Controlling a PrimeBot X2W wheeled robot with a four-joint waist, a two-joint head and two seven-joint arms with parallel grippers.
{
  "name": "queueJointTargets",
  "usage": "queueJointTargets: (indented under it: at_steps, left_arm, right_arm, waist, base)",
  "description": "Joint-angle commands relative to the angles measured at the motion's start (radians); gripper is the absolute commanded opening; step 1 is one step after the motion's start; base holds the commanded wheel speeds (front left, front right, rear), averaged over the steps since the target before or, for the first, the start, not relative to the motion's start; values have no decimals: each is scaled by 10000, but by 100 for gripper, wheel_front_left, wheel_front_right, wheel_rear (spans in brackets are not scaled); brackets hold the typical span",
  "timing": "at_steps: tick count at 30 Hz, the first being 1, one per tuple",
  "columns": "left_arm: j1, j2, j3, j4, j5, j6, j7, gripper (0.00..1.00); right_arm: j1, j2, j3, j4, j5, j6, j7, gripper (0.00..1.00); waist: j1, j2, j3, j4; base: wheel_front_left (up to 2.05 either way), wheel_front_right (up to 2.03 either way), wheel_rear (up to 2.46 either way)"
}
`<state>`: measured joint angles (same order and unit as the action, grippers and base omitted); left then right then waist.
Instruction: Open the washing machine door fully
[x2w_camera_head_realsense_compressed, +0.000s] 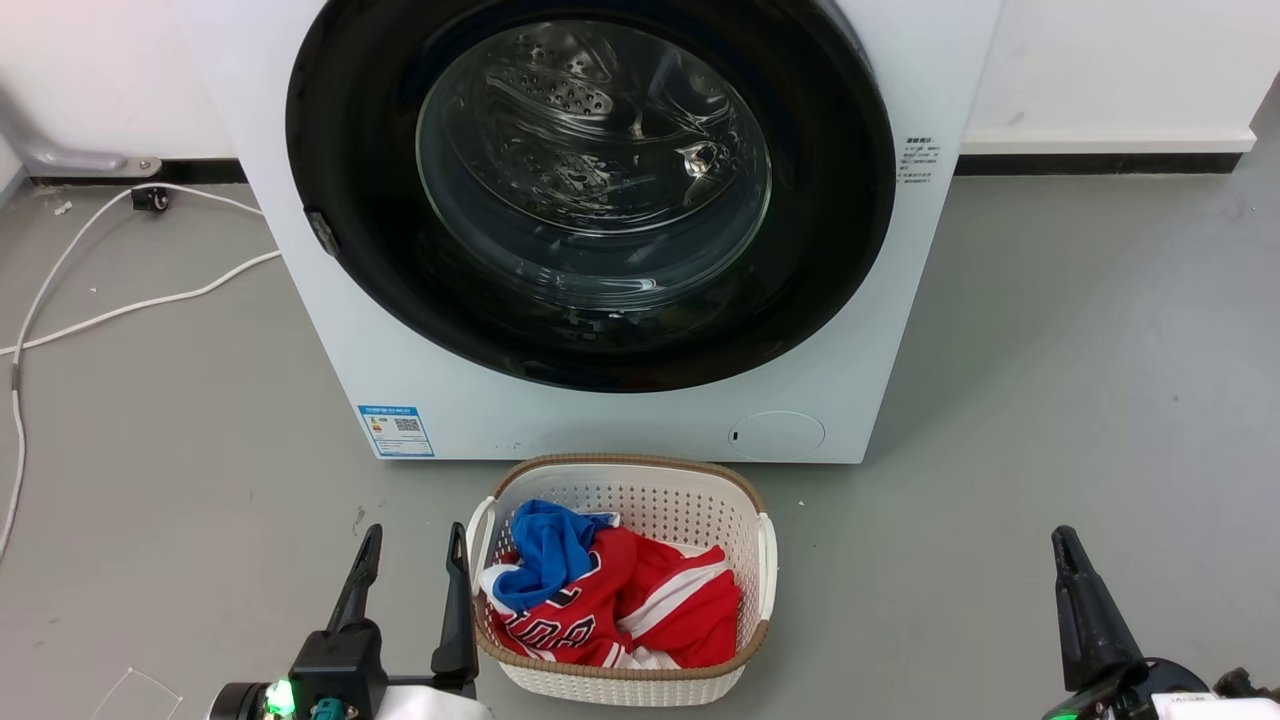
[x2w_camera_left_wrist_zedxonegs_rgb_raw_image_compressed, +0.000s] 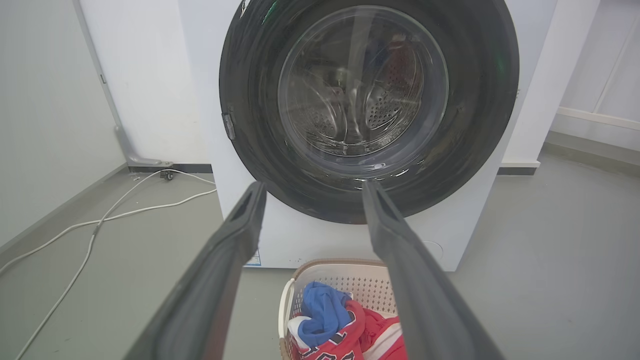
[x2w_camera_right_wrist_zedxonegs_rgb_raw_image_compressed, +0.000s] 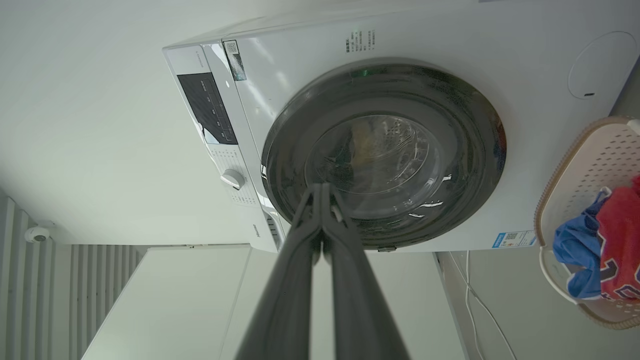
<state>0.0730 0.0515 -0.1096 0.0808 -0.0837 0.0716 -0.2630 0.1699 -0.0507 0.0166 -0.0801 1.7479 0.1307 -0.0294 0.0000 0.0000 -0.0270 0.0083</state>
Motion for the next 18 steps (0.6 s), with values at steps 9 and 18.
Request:
queueJointTargets:
  at_steps: [9,18]
  left_arm:
    - [48,-17,49,-76,94,41,-28,100]
    - [-187,-19,72,-130,175,39,-28,100]
  right_arm:
    - [150,10,42,89,-273,1,84,0]
    - [-340,3,-290,321,-382,1,255,0]
  waist:
    - [0,0,89,2]
    - [0,0,383,23]
  base:
    - [0,0,0]
    - [0,0,0]
